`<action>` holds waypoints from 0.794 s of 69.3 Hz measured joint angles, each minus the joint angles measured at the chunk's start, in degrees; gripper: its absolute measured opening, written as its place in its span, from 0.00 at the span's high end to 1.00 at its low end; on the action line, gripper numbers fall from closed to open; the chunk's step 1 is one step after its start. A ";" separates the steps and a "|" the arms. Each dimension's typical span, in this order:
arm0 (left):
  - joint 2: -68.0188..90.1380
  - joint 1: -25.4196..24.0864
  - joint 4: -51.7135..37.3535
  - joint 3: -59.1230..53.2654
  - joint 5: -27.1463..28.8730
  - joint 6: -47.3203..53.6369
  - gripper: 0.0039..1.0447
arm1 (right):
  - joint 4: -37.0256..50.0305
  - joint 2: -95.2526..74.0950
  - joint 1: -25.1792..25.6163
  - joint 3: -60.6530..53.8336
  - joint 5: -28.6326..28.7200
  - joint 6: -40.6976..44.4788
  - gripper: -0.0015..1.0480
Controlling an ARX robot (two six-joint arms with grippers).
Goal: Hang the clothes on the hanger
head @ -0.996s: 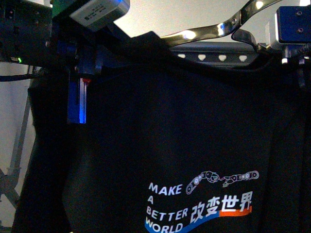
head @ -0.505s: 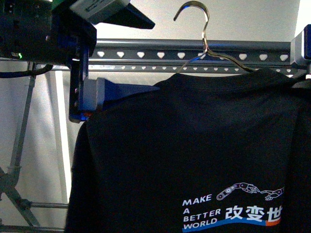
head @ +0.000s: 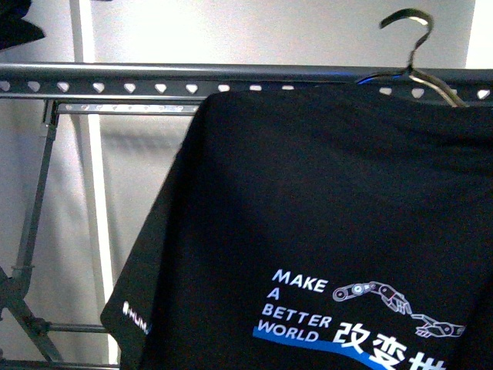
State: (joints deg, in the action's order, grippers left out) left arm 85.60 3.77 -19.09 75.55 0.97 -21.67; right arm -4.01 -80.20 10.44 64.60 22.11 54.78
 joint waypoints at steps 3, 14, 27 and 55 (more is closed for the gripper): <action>0.00 -0.52 2.60 0.44 2.78 -0.11 0.06 | 0.98 2.05 0.20 -1.75 -3.34 -0.87 0.96; -3.63 -1.22 7.17 -4.20 2.89 8.07 0.22 | -1.62 8.59 1.11 -5.55 -11.52 -1.03 0.96; -16.28 0.59 -1.68 -24.41 2.89 18.82 0.53 | -2.16 7.08 0.70 -4.17 -17.40 3.85 0.96; -29.77 -3.63 -13.20 -52.02 -0.74 21.31 0.97 | -4.17 -9.11 -1.79 15.85 -32.94 8.00 0.96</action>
State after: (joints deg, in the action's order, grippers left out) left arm 55.83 0.14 -32.29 23.53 0.23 -0.36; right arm -8.19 -89.32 8.64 80.44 -10.83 62.78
